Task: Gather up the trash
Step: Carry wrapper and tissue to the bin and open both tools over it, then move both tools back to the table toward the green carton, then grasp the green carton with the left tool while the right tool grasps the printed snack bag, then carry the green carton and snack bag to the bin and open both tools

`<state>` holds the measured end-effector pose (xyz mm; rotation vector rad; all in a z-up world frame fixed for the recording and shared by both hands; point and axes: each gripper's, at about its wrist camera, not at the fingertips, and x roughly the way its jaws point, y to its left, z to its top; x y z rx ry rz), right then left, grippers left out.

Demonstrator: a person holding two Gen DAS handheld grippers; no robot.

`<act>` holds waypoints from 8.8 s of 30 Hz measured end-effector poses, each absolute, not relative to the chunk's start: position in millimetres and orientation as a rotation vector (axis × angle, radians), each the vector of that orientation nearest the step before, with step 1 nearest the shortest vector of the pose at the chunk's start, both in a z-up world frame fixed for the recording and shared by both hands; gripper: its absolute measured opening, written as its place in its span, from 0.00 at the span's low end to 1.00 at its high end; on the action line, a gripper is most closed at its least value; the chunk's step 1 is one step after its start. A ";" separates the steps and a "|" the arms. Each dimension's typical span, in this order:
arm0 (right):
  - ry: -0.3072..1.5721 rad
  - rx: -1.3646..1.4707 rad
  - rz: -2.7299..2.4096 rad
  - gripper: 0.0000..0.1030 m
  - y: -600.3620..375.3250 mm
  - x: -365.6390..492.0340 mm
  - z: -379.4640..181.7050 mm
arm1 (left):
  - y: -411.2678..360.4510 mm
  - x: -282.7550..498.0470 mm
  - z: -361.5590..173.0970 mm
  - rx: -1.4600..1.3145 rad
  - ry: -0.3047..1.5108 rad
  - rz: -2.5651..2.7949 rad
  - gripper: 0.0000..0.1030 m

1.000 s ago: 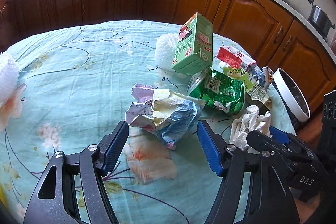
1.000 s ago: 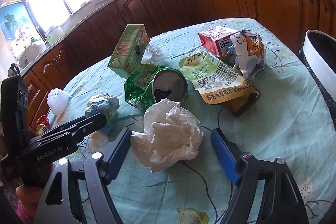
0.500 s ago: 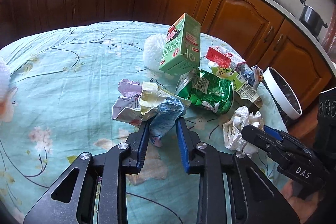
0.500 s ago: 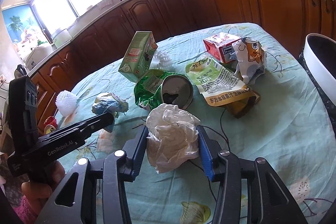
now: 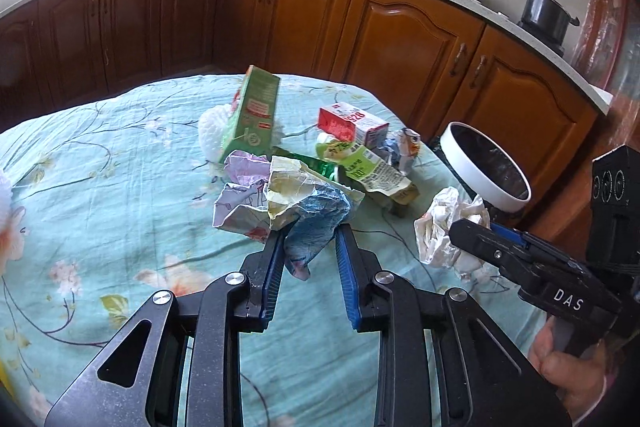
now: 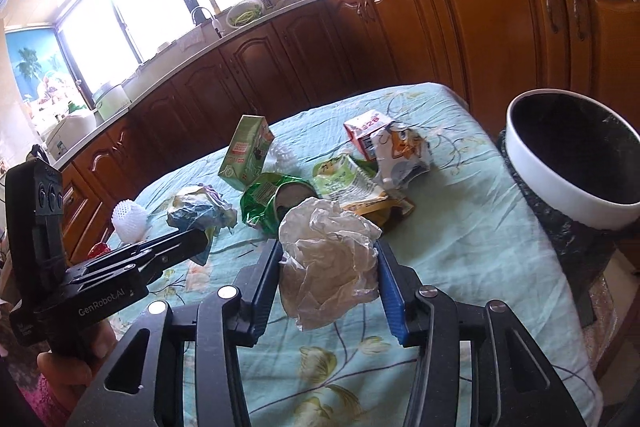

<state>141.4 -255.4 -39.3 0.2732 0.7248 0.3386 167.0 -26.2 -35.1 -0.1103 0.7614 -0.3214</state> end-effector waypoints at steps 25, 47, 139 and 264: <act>0.627 0.382 0.064 0.46 -391.4 132.5 -30.4 | -164.5 184.6 -23.6 0.037 0.766 -0.554 0.24; 0.640 0.384 -0.029 0.47 -461.3 188.6 -28.9 | -263.0 241.7 -10.9 0.068 0.800 -0.695 0.24; 0.775 0.283 0.258 0.91 -269.1 228.0 -50.6 | -15.3 234.3 -48.6 -0.126 0.820 -0.137 0.57; 0.642 0.473 0.020 0.59 -441.6 169.5 -33.6 | -235.5 242.1 -21.1 0.016 0.802 -0.559 0.43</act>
